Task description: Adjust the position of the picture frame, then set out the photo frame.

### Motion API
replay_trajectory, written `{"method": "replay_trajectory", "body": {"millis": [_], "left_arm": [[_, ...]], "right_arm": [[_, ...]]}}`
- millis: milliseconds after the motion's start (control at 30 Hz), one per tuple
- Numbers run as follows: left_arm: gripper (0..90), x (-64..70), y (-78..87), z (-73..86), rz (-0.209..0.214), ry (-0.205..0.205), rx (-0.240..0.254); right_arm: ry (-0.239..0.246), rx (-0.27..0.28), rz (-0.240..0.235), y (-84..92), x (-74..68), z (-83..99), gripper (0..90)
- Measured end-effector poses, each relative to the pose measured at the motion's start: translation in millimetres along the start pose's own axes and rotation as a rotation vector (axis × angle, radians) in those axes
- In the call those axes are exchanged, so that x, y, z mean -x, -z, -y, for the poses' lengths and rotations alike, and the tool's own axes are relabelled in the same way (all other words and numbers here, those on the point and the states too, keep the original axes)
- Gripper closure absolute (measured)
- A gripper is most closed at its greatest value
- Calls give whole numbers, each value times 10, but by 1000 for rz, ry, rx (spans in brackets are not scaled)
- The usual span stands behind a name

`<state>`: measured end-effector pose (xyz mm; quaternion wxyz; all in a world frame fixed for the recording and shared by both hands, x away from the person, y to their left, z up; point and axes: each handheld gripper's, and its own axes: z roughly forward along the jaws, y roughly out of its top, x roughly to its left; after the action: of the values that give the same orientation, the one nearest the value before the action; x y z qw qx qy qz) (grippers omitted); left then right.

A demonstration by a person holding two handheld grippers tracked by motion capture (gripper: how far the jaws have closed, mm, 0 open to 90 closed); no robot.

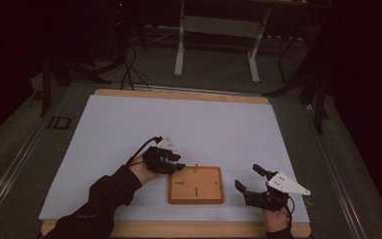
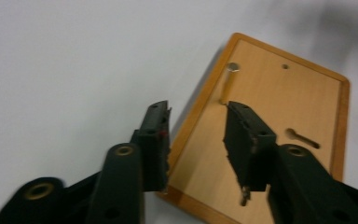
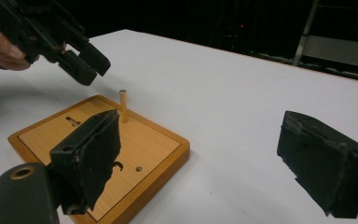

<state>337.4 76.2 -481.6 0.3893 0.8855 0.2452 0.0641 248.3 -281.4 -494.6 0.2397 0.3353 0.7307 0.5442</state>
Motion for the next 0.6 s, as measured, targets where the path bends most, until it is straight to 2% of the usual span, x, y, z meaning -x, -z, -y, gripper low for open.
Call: {"method": "replay_trajectory", "body": {"millis": [200, 333, 400, 600], "left_arm": [[531, 86, -41, 0, 51, -14, 11], [514, 112, -82, -4, 59, -4, 15], [514, 124, -94, -17, 61, -12, 17], [482, 189, -124, -75, 69, -10, 46]], "right_arm": [[-1, -1, -1, -1, -1, 1, 129], [-1, -2, -3, -6, -2, 2, 129], [0, -4, -3, -7, -4, 2, 129], [-1, -3, -4, -11, -4, 1, 129]]}}
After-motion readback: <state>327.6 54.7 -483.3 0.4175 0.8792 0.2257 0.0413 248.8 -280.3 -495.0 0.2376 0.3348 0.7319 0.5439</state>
